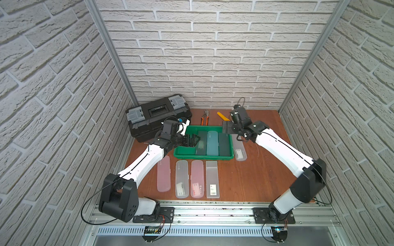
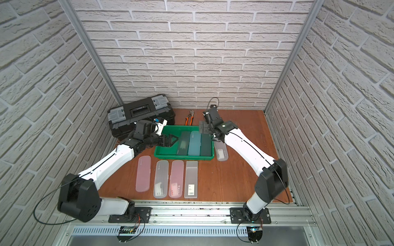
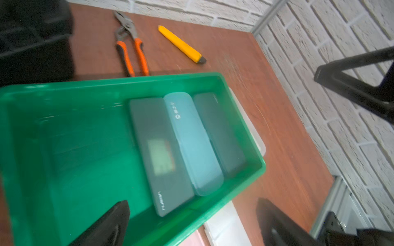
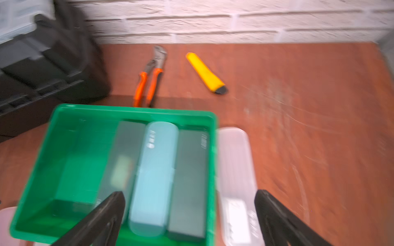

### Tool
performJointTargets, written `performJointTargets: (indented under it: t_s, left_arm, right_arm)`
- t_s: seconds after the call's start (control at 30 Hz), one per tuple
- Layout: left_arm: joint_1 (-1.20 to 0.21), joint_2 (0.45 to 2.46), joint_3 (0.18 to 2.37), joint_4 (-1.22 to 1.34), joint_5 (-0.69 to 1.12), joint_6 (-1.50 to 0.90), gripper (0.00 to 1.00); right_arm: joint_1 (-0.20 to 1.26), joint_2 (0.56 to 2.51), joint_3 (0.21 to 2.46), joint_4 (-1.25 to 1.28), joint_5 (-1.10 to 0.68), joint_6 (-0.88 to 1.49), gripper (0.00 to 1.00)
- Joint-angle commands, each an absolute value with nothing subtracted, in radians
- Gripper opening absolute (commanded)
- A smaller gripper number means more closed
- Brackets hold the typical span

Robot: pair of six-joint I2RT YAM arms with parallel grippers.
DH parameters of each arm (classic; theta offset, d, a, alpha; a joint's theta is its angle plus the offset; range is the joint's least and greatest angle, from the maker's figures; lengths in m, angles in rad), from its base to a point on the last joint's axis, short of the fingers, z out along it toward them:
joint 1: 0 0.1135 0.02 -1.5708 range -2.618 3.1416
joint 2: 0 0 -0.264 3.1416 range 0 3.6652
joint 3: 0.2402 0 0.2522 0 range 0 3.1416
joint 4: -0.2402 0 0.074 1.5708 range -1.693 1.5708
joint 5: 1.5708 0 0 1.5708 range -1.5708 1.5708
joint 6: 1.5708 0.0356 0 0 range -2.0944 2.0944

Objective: Put the pencil case into the storage box
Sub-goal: Pick up the pencil case from the center of the board.

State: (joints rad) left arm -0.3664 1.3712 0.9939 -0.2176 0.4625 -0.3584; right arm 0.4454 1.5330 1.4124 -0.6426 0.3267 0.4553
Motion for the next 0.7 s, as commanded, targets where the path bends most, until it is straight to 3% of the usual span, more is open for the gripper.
performJointTargets:
  t_s: [0.0,0.17,0.37,0.67]
  left_arm:
    - [-0.376,1.380,1.029,-0.197,0.502,-0.340,0.98]
    - [-0.375,1.367,1.043,-0.228,0.452,-0.313,0.99]
    - [-0.376,1.362,1.026,-0.216,0.441,-0.315,0.98]
    - [-0.376,1.356,1.027,-0.223,0.422,-0.313,0.98]
  right_arm:
    - [0.360,1.487,1.230,-0.637,0.315,0.461,0.99]
    - [0.237,1.456,1.074,-0.601,0.209,0.478,1.00]
    - [0.192,1.582,1.068,-0.576,0.017,0.416,0.98]
    - [0.195,1.700,1.077,-0.554,-0.027,0.403,0.94]
